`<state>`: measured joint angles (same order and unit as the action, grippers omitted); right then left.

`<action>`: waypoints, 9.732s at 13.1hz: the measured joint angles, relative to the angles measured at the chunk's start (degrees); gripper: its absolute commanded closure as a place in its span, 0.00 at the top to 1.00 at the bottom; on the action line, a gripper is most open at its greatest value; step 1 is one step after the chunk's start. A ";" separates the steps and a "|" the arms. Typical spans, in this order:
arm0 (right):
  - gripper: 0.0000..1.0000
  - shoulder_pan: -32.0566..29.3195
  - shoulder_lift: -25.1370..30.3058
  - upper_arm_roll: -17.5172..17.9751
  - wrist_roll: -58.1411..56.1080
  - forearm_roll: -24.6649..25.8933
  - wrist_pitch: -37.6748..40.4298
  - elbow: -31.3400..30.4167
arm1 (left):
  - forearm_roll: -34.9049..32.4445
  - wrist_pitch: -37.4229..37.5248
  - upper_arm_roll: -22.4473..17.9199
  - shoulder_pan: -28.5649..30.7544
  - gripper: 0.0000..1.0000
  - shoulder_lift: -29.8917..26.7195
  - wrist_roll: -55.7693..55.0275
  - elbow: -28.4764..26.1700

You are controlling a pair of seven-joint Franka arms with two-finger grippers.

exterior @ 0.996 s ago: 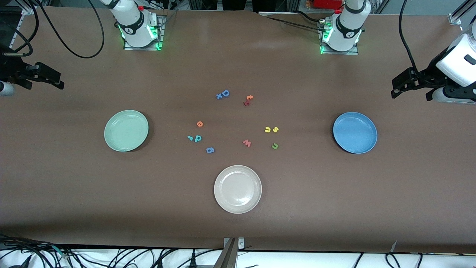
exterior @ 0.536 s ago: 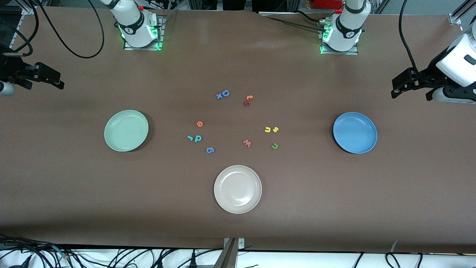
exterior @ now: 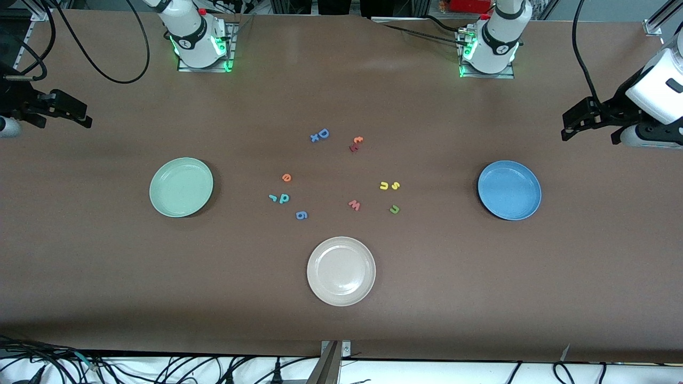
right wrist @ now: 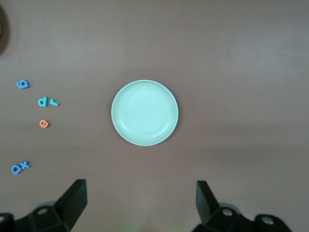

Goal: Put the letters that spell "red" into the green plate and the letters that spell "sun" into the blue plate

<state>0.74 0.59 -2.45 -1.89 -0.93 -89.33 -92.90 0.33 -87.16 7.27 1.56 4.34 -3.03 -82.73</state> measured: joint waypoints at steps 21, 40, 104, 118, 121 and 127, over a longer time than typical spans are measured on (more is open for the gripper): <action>1.00 0.39 -3.47 0.42 -0.01 0.00 0.90 -0.01 | 0.00 0.00 -0.01 0.13 1.00 0.00 0.00 0.00; 1.00 12.39 -20.61 0.85 3.93 -0.05 -9.99 -0.92 | 1.14 -1.89 2.46 0.05 1.00 0.95 0.00 -7.47; 0.85 32.91 -26.49 -20.84 14.55 -6.01 -28.52 -15.18 | -6.16 -50.50 5.94 -20.23 0.23 40.41 -82.82 -11.08; 0.46 49.43 -42.24 -19.72 54.72 -16.35 -33.49 2.90 | -12.57 -29.83 5.24 -13.77 0.25 30.35 -44.55 -10.03; 0.44 50.66 -44.41 -19.73 56.57 -16.37 -35.30 3.07 | -12.57 -27.22 4.88 -6.97 0.25 26.88 -23.62 -10.71; 0.45 50.60 -45.89 -20.18 57.32 -16.38 -37.11 1.31 | -12.53 -26.50 4.88 2.81 0.27 21.53 3.54 -17.69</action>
<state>51.34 -45.29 -22.62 55.43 -17.31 -126.44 -91.59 -12.20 -113.66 12.14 4.37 25.87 0.51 -100.42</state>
